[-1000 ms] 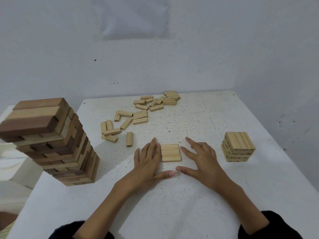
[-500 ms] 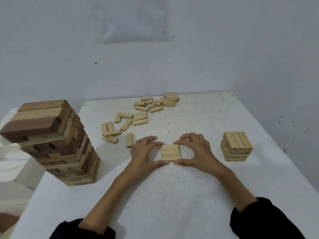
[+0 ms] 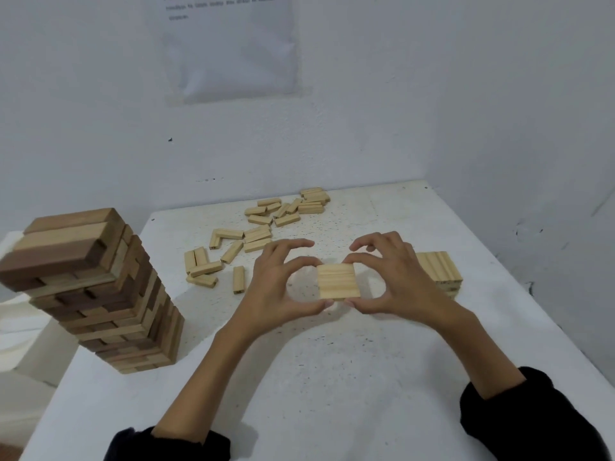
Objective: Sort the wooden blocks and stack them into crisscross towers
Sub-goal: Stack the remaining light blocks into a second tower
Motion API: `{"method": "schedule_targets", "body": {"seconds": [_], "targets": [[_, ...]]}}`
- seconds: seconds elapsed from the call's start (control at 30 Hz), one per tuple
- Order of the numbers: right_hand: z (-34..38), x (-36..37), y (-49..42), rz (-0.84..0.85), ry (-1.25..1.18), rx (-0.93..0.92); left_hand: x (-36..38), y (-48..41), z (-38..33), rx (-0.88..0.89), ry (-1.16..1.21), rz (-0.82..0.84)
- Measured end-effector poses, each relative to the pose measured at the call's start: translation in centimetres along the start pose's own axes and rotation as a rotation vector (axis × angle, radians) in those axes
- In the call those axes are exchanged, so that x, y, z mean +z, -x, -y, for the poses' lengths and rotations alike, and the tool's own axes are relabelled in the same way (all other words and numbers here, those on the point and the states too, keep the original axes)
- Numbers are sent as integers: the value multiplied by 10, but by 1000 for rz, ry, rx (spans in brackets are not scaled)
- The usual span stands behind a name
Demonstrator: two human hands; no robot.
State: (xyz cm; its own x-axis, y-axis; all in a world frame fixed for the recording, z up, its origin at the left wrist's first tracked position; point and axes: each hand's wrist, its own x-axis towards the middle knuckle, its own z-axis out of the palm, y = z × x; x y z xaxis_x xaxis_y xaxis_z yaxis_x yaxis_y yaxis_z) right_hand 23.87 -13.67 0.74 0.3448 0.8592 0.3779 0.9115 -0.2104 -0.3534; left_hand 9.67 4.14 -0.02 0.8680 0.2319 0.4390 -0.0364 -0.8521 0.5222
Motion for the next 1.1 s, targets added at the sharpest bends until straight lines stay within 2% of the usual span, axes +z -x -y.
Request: {"method": "schedule_targets", "body": {"seconds": [0.23, 0.47, 0.63, 1.1], "targets": [[-36, -54, 10, -78, 65, 79, 21, -51, -44, 100, -10, -7], [-76, -90, 34, 81, -58, 222, 65, -78, -76, 84, 40, 61], [-94, -96, 43, 131, -75, 236, 84, -82, -83, 59, 46, 101], [-100, -82, 44, 137, -109, 238, 91, -78, -77, 39, 18, 108]]}}
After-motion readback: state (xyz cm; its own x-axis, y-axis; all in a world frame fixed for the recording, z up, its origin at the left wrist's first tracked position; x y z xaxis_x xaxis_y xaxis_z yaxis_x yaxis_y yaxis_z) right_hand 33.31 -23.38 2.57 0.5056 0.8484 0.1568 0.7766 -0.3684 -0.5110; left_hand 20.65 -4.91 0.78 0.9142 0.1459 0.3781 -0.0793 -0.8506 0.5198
